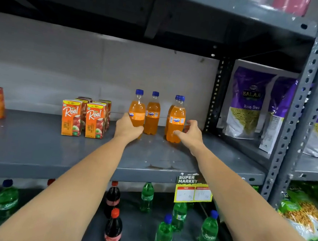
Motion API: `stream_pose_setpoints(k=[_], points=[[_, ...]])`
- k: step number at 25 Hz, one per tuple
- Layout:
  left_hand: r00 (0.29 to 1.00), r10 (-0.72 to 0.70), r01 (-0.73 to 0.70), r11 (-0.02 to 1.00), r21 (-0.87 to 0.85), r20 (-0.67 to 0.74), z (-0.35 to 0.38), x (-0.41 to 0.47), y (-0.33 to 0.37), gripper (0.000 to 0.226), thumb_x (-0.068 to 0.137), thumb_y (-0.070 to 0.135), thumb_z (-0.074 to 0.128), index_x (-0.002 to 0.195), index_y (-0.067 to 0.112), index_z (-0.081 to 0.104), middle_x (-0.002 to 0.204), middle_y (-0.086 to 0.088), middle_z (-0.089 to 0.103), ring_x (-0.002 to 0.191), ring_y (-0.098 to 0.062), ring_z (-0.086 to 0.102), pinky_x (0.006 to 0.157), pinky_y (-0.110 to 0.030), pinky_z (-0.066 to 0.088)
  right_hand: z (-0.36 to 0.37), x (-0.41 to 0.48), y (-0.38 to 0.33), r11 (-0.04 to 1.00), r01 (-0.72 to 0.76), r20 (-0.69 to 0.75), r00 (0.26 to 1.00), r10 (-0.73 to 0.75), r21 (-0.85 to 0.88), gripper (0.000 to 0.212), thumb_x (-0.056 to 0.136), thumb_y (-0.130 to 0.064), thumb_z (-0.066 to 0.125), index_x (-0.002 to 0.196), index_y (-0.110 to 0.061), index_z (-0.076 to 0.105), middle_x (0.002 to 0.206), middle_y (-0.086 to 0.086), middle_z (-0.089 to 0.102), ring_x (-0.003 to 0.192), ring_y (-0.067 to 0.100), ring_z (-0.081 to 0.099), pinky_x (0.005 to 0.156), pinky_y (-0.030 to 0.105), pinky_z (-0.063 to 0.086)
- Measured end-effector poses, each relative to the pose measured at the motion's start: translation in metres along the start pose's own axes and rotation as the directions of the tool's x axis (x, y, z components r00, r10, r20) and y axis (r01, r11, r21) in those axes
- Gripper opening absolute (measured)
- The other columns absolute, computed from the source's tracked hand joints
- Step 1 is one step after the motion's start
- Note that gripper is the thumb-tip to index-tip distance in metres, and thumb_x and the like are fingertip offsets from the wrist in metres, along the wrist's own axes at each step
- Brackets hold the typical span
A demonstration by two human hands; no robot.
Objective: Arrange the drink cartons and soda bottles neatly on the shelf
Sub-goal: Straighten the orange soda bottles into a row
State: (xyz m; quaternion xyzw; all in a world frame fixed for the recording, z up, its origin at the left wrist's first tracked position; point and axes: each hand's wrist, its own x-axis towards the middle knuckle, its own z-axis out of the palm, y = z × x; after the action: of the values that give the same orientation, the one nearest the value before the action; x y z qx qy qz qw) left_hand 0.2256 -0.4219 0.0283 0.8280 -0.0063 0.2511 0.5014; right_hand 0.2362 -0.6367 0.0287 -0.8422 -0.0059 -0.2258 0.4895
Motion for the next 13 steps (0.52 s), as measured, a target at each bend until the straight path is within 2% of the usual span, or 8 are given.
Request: stream_pose_setpoints(k=[2, 4, 10, 13], points=[[0.999, 0.027, -0.028, 0.999, 0.041, 0.035, 0.005, 0.006, 0.002, 0.057, 0.073, 0.02, 0.078, 0.121, 0.01, 0.049, 0.121, -0.015, 0.059, 0.112, -0.032, 0.055, 0.088, -0.039, 0.045, 0.0, 0.012, 0.003, 1.0, 0.026, 0.068, 0.997, -0.026, -0.005, 0.065, 0.076, -0.028, 0.073, 0.13, -0.017, 0.038, 0.127, 0.007, 0.054, 0.1, 0.013, 0.048, 0.079, 0.029, 0.043], [0.997, 0.063, -0.067, 0.995, 0.078, 0.05, 0.012, 0.008, 0.004, 0.067, 0.067, 0.026, 0.084, 0.122, 0.011, 0.049, 0.122, -0.013, 0.059, 0.113, -0.03, 0.055, 0.091, -0.039, 0.046, 0.001, 0.019, 0.006, 0.999, 0.049, 0.096, 0.994, -0.05, 0.01, 0.057, 0.075, -0.028, 0.073, 0.123, -0.018, 0.045, 0.124, 0.006, 0.057, 0.097, 0.013, 0.05, 0.077, 0.029, 0.043], [0.991, 0.113, -0.121, 0.986, 0.115, 0.071, 0.032, 0.01, 0.014, 0.077, 0.059, 0.037, 0.088, 0.121, 0.015, 0.047, 0.123, -0.011, 0.06, 0.113, -0.028, 0.057, 0.094, -0.043, 0.048, 0.004, 0.019, 0.006, 0.998, 0.041, 0.031, 0.999, -0.042, 0.044, 0.055, 0.074, -0.029, 0.072, 0.122, -0.016, 0.048, 0.122, 0.007, 0.058, 0.098, 0.016, 0.051, 0.078, 0.031, 0.044], [0.992, 0.112, -0.12, 0.982, 0.148, 0.064, 0.033, 0.009, 0.014, 0.079, 0.058, 0.04, 0.087, 0.121, 0.015, 0.046, 0.123, -0.011, 0.06, 0.113, -0.028, 0.056, 0.093, -0.044, 0.049, 0.003, 0.017, 0.003, 0.998, 0.032, 0.05, 0.998, -0.034, 0.058, 0.057, 0.076, -0.028, 0.071, 0.126, -0.015, 0.046, 0.125, 0.008, 0.056, 0.101, 0.017, 0.051, 0.08, 0.031, 0.045]])
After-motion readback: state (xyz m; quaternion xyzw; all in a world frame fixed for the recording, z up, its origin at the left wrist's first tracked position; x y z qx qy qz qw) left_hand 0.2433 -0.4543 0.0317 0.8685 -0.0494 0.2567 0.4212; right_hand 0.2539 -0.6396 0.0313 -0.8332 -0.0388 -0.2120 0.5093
